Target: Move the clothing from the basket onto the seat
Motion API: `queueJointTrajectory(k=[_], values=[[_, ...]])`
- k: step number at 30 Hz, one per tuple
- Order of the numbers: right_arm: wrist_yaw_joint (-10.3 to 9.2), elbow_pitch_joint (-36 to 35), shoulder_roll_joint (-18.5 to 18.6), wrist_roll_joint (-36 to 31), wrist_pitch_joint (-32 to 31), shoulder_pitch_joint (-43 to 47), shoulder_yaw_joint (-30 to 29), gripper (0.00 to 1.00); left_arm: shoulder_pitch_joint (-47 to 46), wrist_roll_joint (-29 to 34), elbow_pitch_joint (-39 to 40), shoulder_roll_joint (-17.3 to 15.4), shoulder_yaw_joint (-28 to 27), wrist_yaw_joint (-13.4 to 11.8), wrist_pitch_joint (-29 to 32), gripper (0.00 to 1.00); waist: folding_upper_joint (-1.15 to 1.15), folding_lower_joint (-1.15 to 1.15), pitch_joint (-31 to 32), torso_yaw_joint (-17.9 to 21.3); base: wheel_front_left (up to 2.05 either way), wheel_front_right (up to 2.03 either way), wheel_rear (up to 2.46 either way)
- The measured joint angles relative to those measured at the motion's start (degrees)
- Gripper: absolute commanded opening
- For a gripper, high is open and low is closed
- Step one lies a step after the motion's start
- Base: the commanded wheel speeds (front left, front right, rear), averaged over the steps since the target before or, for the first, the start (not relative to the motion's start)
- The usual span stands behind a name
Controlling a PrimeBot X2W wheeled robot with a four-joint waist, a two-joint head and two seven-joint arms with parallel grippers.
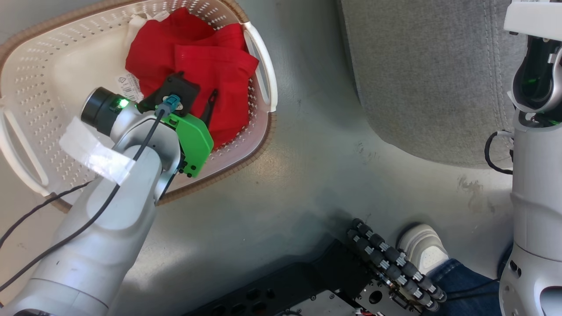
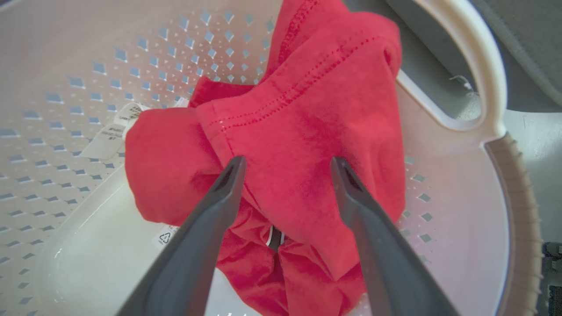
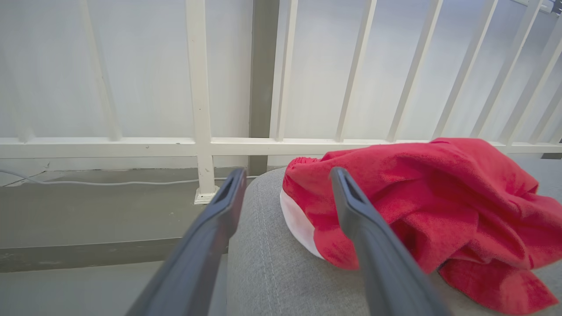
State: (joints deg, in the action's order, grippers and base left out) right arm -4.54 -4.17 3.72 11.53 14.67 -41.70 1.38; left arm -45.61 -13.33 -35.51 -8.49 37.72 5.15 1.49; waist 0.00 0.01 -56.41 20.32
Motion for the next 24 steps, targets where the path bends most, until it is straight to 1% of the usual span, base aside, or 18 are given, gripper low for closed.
queueJointTrajectory(k=[8, 15, 24], values=[[0.45, -0.8, -0.1, -1.0, 0.0, 0.0, 0.0, 1.0, -1.8, 0.5, -5.2, 0.5, -0.2, 0.2, 0.0, 1.0, 0.0, 0.0, 0.0, 0.4, 0.0, 0.0, 0.0], [0.49, -1.0, -0.1, -1.2, 0.0, 0.7, 0.3, 1.0, -3.5, 0.9, -8.9, 0.6, -0.4, -0.2, 0.0, 1.0, 0.0, -0.01, 0.1, 0.3, 0.0, 0.0, 0.0], [0.51, -1.3, -0.2, -1.8, 0.0, 2.5, 0.4, 1.0, -5.3, 0.9, -13.1, 2.7, 1.0, 0.0, -0.1, 1.0, 0.0, 0.0, 0.3, 0.3, 0.0, 0.0, 0.0]])
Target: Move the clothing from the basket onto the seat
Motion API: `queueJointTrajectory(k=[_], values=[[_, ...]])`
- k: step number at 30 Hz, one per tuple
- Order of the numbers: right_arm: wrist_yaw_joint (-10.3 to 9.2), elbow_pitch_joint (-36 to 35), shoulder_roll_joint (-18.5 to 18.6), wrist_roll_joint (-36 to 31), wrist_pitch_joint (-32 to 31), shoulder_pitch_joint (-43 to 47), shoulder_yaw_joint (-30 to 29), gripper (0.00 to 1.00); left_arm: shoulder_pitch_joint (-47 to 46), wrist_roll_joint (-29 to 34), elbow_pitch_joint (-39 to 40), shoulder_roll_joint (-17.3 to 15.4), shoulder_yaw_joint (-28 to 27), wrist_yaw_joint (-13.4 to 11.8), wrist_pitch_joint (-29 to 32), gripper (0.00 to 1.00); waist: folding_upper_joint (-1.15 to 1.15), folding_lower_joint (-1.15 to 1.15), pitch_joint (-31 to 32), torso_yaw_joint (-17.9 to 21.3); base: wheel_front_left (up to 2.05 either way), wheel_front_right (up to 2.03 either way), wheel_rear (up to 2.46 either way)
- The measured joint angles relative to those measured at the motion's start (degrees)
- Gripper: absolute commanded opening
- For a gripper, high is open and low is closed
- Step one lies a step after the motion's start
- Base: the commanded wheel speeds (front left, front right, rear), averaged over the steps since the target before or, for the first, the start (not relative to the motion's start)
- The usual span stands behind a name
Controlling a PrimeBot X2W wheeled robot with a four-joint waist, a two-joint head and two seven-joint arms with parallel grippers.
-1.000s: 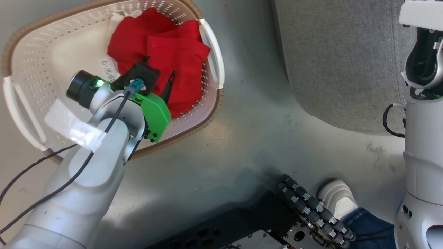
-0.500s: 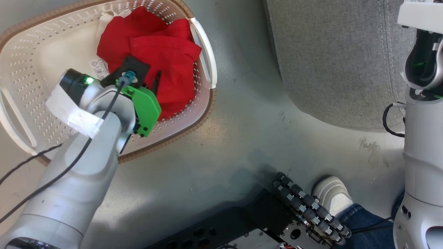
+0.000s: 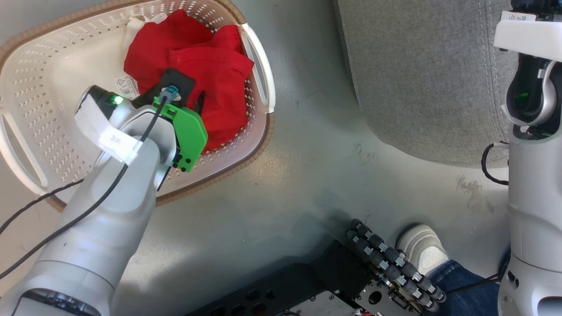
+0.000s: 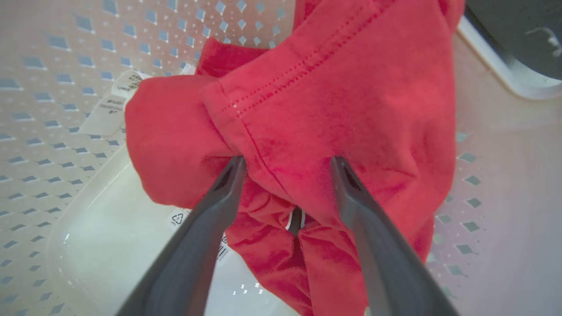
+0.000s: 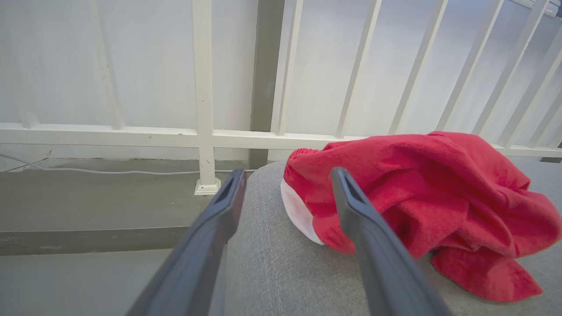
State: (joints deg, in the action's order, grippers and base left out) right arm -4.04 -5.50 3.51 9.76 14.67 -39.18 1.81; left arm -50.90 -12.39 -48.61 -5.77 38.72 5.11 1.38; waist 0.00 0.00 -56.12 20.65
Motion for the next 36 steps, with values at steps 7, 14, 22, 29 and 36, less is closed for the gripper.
queueJointTrajectory(k=[7, 14, 22, 29, 36], values=[[0.48, -0.1, -0.1, -0.2, 0.0, 0.9, 0.0, 1.0, -0.9, -0.1, -2.4, 1.2, 0.5, 0.7, -1.3, 0.0, 0.0, 0.0, 0.0, -0.1, 0.0, 0.0, 0.0], [0.57, -0.4, -0.2, -0.1, 0.0, 0.9, -0.3, 1.0, -2.6, -1.1, -2.5, 1.3, -0.2, 0.7, -3.8, 0.0, 0.0, 0.0, -0.4, -0.3, 0.0, 0.0, 0.0], [1.02, 0.4, -0.2, -0.8, 0.0, 0.9, -1.9, 1.0, -3.0, -1.4, -2.4, 2.1, 1.1, 1.4, -8.5, 0.0, 0.0, 0.0, 1.2, -1.9, 0.0, 0.0, 0.0], [1.53, 1.9, 1.1, -2.5, 0.0, 1.3, -3.4, 1.0, -1.7, -2.0, -1.6, 2.9, 2.8, 1.8, -12.1, 0.0, 0.0, 0.0, 4.2, -4.0, 0.0, 0.0, 0.0], [2.0, 3.7, 1.9, -3.1, 0.0, 3.5, -4.2, 1.0, 0.9, -4.1, -0.1, 3.0, 3.8, 1.9, -14.3, 0.0, 0.0, 0.0, 8.1, -6.2, 0.0, 0.0, 0.0]])
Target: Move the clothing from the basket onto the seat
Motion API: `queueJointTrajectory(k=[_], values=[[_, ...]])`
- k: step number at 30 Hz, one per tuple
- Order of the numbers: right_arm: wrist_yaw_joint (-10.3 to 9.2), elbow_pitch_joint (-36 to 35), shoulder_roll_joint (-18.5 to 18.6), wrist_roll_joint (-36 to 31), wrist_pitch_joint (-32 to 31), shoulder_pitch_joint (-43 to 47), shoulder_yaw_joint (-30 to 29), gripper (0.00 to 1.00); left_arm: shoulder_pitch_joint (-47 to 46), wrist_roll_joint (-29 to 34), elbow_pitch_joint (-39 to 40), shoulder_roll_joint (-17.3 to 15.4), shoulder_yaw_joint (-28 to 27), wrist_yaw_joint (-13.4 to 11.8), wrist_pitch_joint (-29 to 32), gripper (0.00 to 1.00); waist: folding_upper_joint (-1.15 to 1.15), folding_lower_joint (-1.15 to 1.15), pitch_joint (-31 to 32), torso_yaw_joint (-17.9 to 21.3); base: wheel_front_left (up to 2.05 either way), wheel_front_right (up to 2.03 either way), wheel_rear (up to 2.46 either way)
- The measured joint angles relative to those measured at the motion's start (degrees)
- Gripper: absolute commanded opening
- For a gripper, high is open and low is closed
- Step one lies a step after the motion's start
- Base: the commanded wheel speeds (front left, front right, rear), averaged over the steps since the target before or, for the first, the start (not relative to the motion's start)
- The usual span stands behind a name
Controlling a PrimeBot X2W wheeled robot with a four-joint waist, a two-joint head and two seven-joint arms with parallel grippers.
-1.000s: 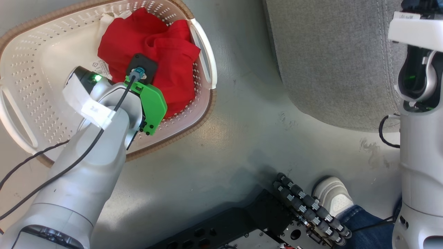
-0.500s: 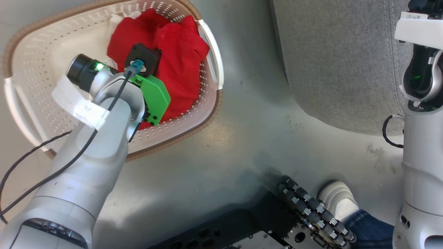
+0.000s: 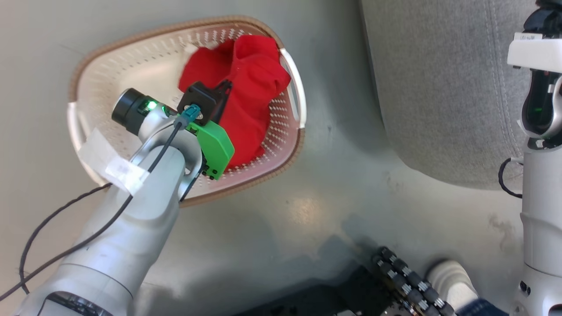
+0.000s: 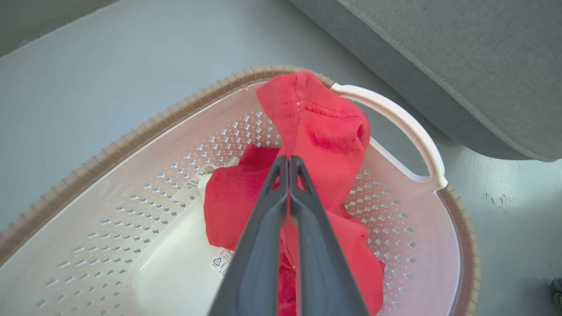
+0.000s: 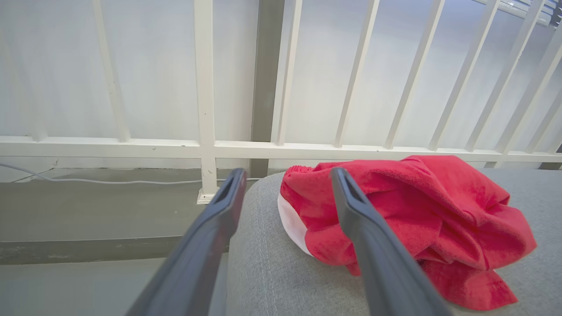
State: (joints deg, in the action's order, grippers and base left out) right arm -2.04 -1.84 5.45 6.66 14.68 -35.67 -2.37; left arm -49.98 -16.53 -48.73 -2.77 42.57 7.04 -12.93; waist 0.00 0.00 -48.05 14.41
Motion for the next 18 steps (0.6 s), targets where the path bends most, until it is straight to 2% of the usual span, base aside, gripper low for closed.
queueJointTrajectory(k=[18], values=[[0.52, 4.7, 0.8, -0.6, 0.0, 6.8, -2.5, 1.0, 6.4, -4.3, 9.6, 0.2, -0.1, 0.0, -1.3, 0.0, 0.0, 0.0, 12.1, -5.5, 0.0, 0.0, 0.0]])
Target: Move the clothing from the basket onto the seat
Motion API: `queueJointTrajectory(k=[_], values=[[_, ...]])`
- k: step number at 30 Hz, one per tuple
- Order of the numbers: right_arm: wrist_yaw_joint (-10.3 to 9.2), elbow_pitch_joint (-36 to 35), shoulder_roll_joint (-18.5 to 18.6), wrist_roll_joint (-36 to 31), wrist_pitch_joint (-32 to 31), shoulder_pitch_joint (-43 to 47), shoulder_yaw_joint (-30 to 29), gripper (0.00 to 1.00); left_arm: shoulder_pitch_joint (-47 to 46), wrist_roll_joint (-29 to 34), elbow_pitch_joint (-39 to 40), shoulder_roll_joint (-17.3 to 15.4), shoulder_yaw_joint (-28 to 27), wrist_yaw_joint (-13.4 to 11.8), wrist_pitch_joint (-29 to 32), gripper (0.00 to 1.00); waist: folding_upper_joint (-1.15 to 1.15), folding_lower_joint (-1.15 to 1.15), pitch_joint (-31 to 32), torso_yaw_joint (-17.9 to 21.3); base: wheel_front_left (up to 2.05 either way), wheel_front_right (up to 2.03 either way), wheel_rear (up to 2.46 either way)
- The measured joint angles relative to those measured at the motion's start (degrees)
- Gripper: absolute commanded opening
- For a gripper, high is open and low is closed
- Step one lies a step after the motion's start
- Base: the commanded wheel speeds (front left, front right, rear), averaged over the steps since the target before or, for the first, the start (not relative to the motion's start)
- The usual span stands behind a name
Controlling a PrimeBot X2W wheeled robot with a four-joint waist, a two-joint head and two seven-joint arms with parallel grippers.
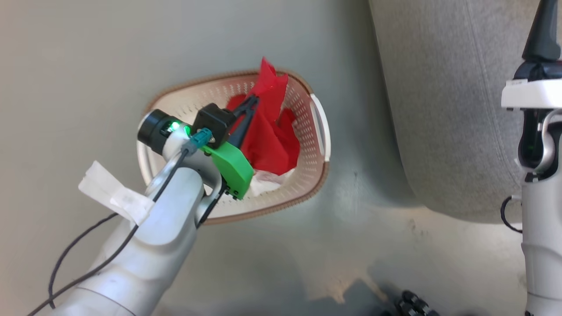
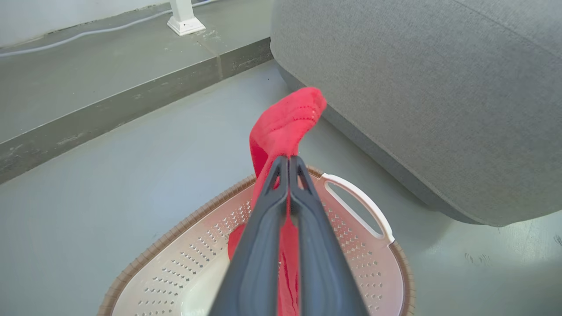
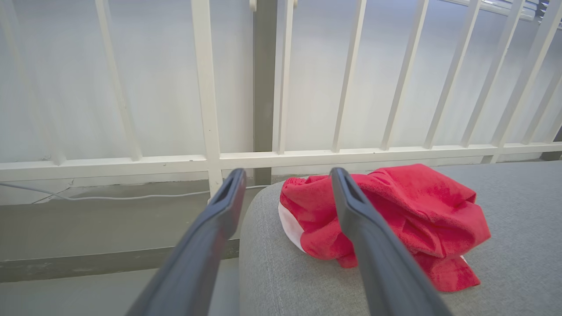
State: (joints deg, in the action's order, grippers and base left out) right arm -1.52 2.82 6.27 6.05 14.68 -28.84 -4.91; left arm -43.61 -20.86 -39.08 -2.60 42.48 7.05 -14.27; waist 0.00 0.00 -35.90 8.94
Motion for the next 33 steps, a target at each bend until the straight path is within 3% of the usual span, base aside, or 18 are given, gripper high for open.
queueJointTrajectory(k=[11, 18, 33], values=[[0.0, 2.2, 0.0, -0.1, 0.0, 4.8, -1.5, 1.0, 3.4, -0.7, 10.3, 0.1, -2.0, -0.1, -0.2, 0.0, 0.0, 0.0, 9.0, -3.0, 0.0, 0.0, 0.0], [0.1, 3.6, -0.3, -0.1, 0.0, 7.9, -1.5, 1.0, 7.7, -0.9, 12.6, 0.1, -2.0, -0.3, -0.2, 0.0, 0.0, 0.0, 14.9, -4.0, 0.0, 0.0, 0.0], [2.01, 6.2, -0.9, -1.0, 0.0, 13.9, 0.9, 1.0, 12.3, -2.7, 17.4, 0.1, -3.4, -2.6, -0.2, 0.0, 0.0, 0.0, 27.0, -2.9, 0.0, 0.0, 0.0]])
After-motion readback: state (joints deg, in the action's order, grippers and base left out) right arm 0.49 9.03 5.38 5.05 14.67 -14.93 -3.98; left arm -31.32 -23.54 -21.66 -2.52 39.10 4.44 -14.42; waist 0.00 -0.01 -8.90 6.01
